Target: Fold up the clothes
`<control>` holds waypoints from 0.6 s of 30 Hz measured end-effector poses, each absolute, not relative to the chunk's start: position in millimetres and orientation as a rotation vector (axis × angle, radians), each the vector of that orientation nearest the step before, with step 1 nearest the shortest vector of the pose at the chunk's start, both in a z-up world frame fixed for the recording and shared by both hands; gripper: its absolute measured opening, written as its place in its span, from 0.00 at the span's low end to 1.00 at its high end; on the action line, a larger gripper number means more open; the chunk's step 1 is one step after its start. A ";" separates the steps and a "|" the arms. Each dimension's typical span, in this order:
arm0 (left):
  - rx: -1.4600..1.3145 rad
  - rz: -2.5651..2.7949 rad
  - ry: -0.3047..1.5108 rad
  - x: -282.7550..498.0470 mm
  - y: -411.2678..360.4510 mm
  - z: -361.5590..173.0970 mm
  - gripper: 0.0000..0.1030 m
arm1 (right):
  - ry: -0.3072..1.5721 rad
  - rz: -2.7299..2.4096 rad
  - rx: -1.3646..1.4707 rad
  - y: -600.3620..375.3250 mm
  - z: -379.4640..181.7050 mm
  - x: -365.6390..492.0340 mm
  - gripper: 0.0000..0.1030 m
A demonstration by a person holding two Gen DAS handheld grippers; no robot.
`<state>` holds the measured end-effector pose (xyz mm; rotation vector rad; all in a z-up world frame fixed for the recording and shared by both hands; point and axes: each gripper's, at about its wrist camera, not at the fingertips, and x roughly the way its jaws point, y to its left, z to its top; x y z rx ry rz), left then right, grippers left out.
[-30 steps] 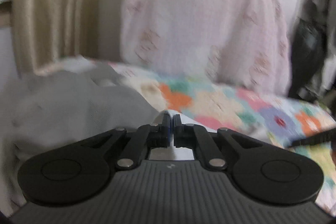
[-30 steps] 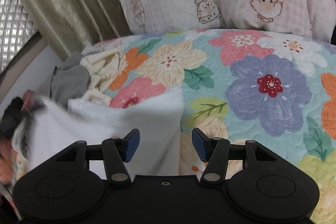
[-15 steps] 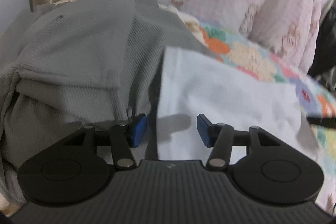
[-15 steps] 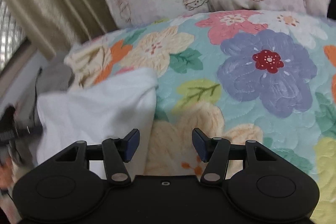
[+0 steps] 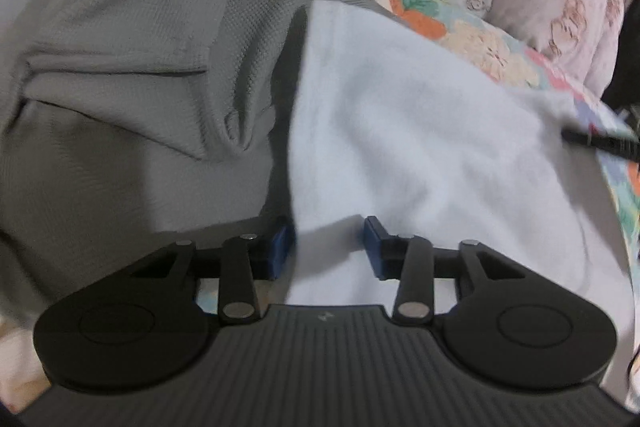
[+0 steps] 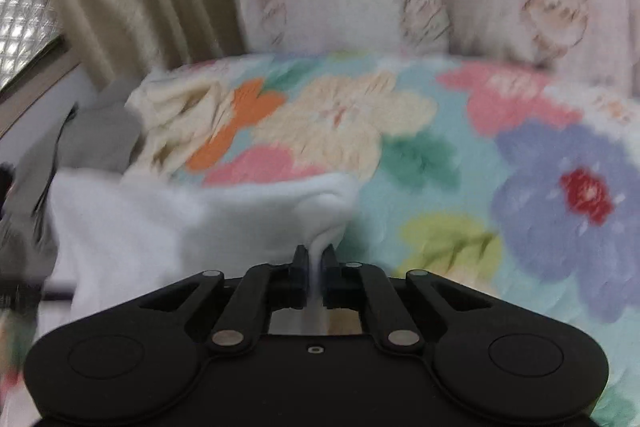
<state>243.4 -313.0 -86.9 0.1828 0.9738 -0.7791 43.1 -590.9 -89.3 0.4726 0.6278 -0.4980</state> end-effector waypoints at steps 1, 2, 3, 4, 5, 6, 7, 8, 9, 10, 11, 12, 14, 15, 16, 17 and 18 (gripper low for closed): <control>0.191 -0.778 0.971 238.5 -307.6 -84.2 0.42 | 0.623 -0.524 0.470 -592.1 -88.2 42.1 0.06; 0.190 -0.781 0.972 232.0 -299.0 -81.9 0.47 | 0.642 -0.548 0.462 -591.3 -89.3 43.2 0.08; 0.190 -0.785 0.974 225.4 -290.3 -79.6 0.50 | 0.679 -0.599 0.439 -587.2 -91.2 45.2 0.15; 0.188 -0.789 0.977 218.6 -280.6 -77.6 0.52 | 0.705 -0.653 0.413 -581.3 -91.4 44.2 0.21; 0.180 -0.793 0.989 210.3 -264.9 -77.5 0.56 | 0.720 -0.700 0.389 -575.1 -90.5 41.1 0.29; 0.173 -0.797 1.001 202.1 -249.2 -77.4 0.59 | 0.725 -0.720 0.378 -566.3 -87.2 32.7 0.31; 0.165 -0.800 1.013 193.8 -233.1 -77.8 0.60 | 0.723 -0.722 0.377 -556.1 -82.5 21.2 0.32; 0.152 -0.791 1.027 185.2 -214.9 -80.3 0.62 | 0.717 -0.688 0.392 -544.9 -77.4 7.1 0.33; 0.137 -0.782 1.041 176.8 -197.0 -83.0 0.62 | 0.709 -0.617 0.418 -529.4 -71.2 -11.3 0.33; 0.116 -0.770 1.062 169.1 -180.6 -87.3 0.62 | 0.704 -0.547 0.430 -510.1 -65.0 -31.0 0.33; 0.095 -0.757 1.085 161.6 -164.5 -91.7 0.62 | 0.706 -0.497 0.405 -490.3 -60.3 -52.7 0.33; 0.079 -0.742 1.117 155.2 -151.1 -96.9 0.62 | 0.712 -0.454 0.365 -470.7 -56.4 -75.9 0.35; 0.058 -0.731 1.145 141.6 -133.2 -102.5 0.62 | 0.713 -0.419 0.274 -431.8 -52.7 -126.3 0.41; 0.053 -0.730 1.148 133.5 -126.9 -101.4 0.62 | 0.709 -0.412 0.250 -414.7 -53.2 -150.3 0.42; 0.048 -0.735 1.161 126.0 -122.5 -99.6 0.62 | 0.708 -0.403 0.242 -399.9 -54.8 -170.1 0.42; 0.035 -0.745 1.181 120.5 -119.7 -99.0 0.62 | 0.710 -0.392 0.237 -386.0 -56.9 -188.0 0.42; 0.009 -0.757 1.213 115.1 -117.2 -99.5 0.63 | 0.715 -0.381 0.228 -372.5 -59.1 -202.9 0.42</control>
